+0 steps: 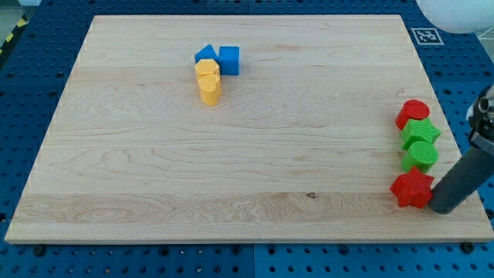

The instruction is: Push red star towards yellow hexagon

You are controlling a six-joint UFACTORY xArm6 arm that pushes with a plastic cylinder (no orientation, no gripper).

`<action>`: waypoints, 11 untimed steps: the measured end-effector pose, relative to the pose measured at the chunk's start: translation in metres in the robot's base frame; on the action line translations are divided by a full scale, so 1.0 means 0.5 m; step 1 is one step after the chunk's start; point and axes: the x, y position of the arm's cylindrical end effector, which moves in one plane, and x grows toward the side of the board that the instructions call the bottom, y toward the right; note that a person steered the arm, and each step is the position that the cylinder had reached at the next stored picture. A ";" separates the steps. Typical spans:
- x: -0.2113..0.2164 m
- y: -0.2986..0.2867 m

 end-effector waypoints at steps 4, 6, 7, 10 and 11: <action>-0.008 -0.086; -0.035 -0.123; -0.046 -0.149; -0.155 -0.165; -0.194 -0.168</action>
